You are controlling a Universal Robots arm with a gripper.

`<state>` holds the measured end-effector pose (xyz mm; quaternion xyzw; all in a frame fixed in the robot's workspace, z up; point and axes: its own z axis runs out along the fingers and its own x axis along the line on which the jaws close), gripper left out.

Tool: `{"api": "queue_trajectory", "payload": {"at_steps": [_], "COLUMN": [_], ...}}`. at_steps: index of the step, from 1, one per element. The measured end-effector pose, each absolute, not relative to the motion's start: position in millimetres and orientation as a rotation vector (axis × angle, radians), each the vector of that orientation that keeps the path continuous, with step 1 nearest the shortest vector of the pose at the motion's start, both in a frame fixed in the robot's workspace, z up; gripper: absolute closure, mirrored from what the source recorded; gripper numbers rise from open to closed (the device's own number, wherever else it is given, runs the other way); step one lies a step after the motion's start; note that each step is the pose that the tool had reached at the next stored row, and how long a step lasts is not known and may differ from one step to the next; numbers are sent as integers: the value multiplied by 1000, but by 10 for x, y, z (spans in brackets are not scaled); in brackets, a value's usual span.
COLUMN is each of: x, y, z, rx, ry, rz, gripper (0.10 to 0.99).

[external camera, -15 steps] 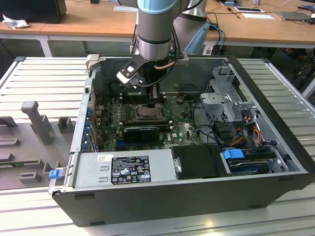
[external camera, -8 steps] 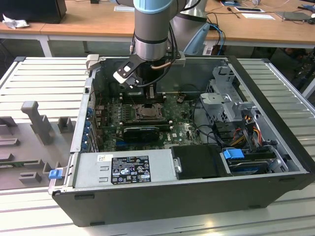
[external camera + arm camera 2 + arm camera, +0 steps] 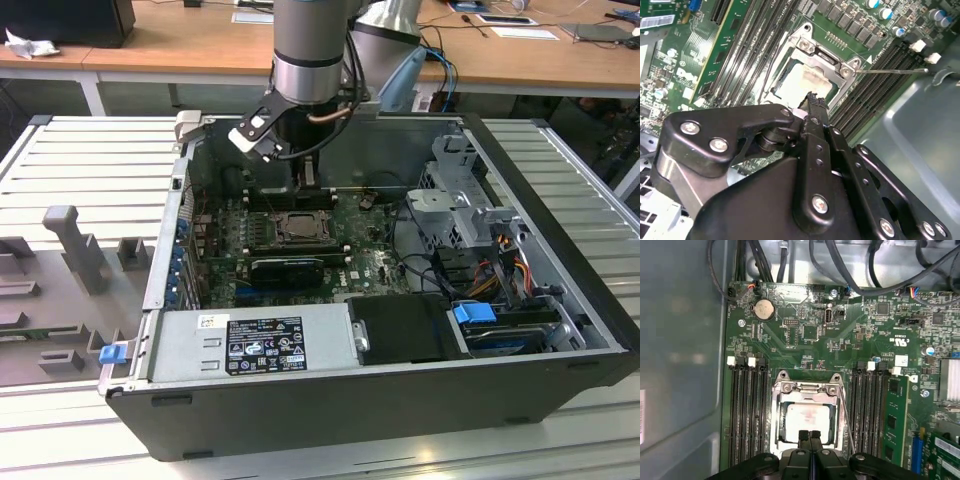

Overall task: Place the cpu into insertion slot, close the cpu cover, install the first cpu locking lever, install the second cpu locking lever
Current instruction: 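Install the first cpu locking lever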

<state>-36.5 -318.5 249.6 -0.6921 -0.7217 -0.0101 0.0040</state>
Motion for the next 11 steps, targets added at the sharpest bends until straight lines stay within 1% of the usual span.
{"api": "queue_trajectory", "payload": {"at_steps": [3,11], "x": [-365,-365], "y": [-3185,-3185], "z": [2606,2733], "rx": [-2169,-2141], "ry": [-2262,-2288], "rz": [-32,-32], "gripper": [980,980]}}
